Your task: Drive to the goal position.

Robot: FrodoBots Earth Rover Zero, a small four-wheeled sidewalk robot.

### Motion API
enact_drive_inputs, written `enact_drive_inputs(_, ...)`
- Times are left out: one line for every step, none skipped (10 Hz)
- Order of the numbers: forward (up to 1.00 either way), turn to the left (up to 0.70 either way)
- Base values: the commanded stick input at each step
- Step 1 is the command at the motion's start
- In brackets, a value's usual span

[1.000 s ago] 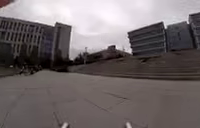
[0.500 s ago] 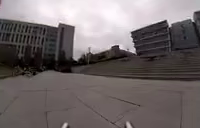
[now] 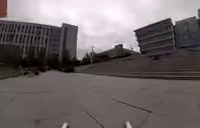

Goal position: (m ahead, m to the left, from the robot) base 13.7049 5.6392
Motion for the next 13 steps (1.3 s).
enact_drive_inputs(0.7, 0.14)
enact_drive_inputs(0.7, 0.14)
enact_drive_inputs(0.7, 0.14)
enact_drive_inputs(0.7, 0.14)
enact_drive_inputs(0.7, 0.14)
enact_drive_inputs(0.7, 0.14)
enact_drive_inputs(0.7, 0.14)
enact_drive_inputs(0.7, 0.14)
enact_drive_inputs(0.7, 0.14)
enact_drive_inputs(0.7, 0.14)
enact_drive_inputs(0.7, 0.14)
enact_drive_inputs(0.7, 0.14)
enact_drive_inputs(0.7, 0.14)
